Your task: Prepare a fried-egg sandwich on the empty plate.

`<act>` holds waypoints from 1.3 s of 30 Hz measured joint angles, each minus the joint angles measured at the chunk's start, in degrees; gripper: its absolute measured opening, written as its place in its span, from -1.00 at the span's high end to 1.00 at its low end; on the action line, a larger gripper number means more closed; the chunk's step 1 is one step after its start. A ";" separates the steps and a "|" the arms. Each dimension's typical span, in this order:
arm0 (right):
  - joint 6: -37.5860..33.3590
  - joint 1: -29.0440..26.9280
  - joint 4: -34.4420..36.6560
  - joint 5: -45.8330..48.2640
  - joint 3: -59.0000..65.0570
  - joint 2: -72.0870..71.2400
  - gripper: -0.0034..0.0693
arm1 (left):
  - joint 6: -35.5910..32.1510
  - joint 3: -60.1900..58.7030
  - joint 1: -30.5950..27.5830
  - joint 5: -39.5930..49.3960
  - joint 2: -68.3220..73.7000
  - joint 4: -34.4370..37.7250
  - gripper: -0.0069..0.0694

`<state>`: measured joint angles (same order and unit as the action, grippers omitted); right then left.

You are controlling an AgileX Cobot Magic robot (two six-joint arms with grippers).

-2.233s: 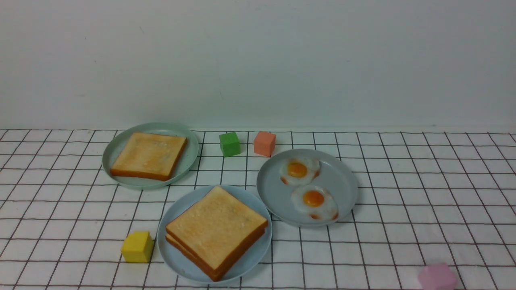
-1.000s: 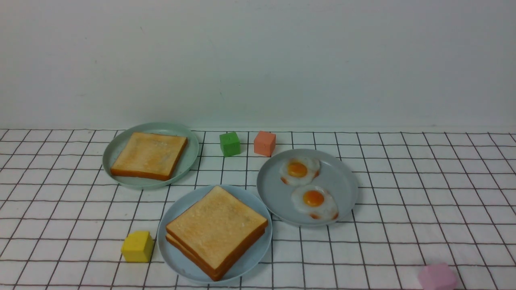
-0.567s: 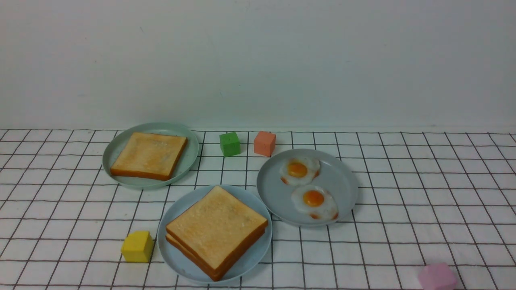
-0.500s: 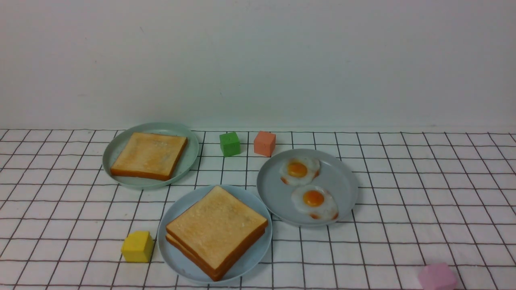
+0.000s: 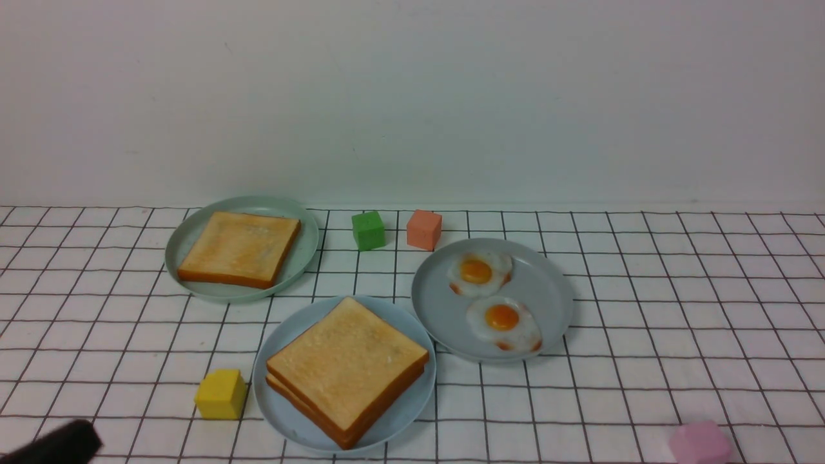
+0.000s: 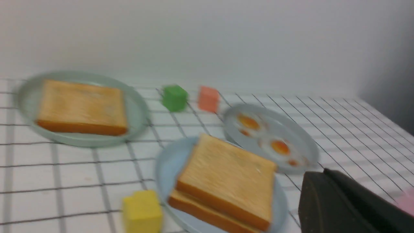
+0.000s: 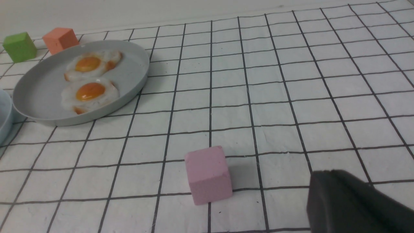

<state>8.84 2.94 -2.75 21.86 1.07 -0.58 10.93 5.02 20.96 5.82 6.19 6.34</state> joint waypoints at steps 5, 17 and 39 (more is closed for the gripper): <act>0.00 0.00 0.00 0.05 0.00 0.00 0.92 | 0.00 -3.95 -14.86 6.32 -6.57 -0.15 0.85; 0.00 -0.05 0.00 0.05 0.00 0.00 0.92 | 0.00 -6.85 -18.85 16.26 -6.80 0.00 0.85; 0.00 -0.05 0.00 0.05 0.00 0.00 0.89 | 0.00 -6.85 -18.85 16.26 -6.80 0.03 0.85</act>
<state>8.84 2.90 -2.75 21.91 1.07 -0.58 10.93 -1.83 2.11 22.08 -0.61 6.37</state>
